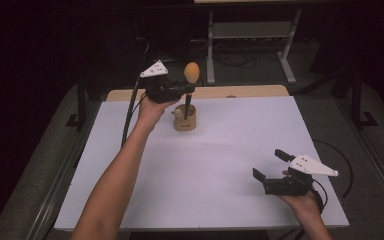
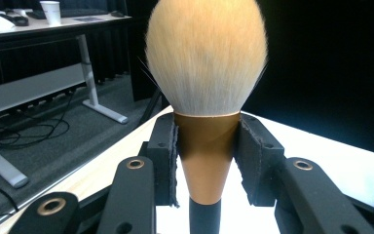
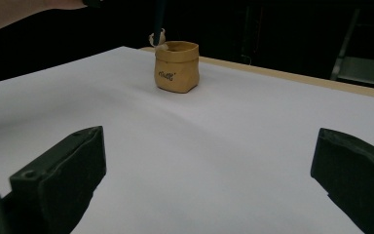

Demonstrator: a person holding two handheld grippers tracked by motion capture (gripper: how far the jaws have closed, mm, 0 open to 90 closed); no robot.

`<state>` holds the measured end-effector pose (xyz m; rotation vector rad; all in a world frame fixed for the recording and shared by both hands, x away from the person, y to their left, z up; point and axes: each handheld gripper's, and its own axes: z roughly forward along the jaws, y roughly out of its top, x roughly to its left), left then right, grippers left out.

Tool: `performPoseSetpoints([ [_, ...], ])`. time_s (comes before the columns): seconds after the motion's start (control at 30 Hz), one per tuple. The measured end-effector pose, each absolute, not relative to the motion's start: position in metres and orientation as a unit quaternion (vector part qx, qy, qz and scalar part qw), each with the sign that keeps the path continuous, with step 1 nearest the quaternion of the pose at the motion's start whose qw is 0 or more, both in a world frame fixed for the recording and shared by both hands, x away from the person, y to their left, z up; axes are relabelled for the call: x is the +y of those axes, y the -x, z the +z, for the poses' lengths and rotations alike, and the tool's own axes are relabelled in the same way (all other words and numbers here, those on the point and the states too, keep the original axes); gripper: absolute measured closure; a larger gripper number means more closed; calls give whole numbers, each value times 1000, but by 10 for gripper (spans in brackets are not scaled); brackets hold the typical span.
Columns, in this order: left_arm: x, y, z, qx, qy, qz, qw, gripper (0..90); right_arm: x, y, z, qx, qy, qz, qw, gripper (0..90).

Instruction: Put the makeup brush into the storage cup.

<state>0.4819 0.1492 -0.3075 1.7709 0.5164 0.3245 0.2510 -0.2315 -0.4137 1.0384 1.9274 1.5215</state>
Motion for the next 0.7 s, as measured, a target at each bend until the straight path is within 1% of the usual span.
performPoseSetpoints([
  [0.7,145,-497,-314,226,-762,155,587,623,-232,-250,-414,701,-378,557,235,0],
])
